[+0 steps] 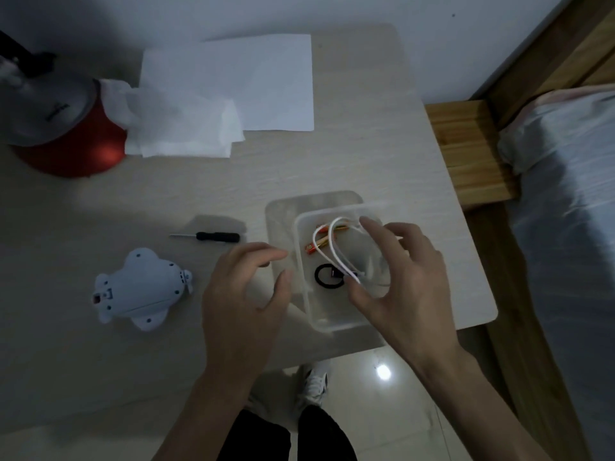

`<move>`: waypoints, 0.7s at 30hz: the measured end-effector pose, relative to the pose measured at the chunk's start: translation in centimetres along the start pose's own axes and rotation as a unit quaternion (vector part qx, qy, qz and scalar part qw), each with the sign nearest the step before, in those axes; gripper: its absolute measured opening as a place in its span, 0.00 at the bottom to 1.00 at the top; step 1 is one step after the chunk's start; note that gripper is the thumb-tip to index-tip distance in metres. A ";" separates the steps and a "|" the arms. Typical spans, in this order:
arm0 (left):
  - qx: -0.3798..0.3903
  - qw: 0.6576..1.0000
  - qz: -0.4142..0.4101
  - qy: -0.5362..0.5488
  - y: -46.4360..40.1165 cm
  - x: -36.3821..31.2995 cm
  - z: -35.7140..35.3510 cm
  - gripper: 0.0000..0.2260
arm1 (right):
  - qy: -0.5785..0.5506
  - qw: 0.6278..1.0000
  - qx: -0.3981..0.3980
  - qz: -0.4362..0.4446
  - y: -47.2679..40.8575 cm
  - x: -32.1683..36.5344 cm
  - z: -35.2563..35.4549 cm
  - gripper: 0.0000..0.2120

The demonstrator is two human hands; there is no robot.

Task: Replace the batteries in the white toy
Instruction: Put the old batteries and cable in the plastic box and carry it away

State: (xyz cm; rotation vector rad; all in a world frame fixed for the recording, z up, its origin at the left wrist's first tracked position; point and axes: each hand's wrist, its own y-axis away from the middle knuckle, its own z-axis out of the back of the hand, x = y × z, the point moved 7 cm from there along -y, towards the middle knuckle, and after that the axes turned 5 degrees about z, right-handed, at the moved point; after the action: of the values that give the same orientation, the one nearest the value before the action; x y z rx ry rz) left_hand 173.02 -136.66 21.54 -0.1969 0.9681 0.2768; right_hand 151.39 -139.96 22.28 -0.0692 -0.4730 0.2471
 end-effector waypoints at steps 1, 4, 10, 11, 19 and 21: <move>-0.002 1.000 0.009 0.002 0.0 0.3 0.1 0.08 | 0.026 1.000 0.003 0.005 0.0 0.0 -0.4 0.38; -0.016 1.000 0.023 0.002 0.0 1.0 0.4 0.09 | 0.062 0.998 0.018 0.005 0.0 -0.1 -1.2 0.38; -0.043 0.996 0.079 0.010 -0.7 2.1 1.1 0.12 | 0.017 1.000 -0.006 0.001 -0.1 -0.5 0.2 0.34; -0.049 0.995 0.089 0.008 -0.9 2.2 1.3 0.12 | 0.009 1.000 -0.010 -0.007 -0.1 -0.7 0.7 0.34; -0.082 0.990 0.117 -0.016 -2.4 2.2 3.1 0.12 | 0.004 0.998 -0.014 -0.057 -0.2 -1.9 3.7 0.35; -0.075 0.988 0.132 -0.019 -2.8 2.6 2.9 0.12 | 0.000 0.998 -0.010 -0.063 -0.2 -2.2 3.7 0.35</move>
State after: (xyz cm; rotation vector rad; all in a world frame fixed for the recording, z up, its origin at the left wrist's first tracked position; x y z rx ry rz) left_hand 177.64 -138.14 21.08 -0.2007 0.9360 0.5962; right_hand 147.89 -140.69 24.60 -0.0586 -0.4772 0.1188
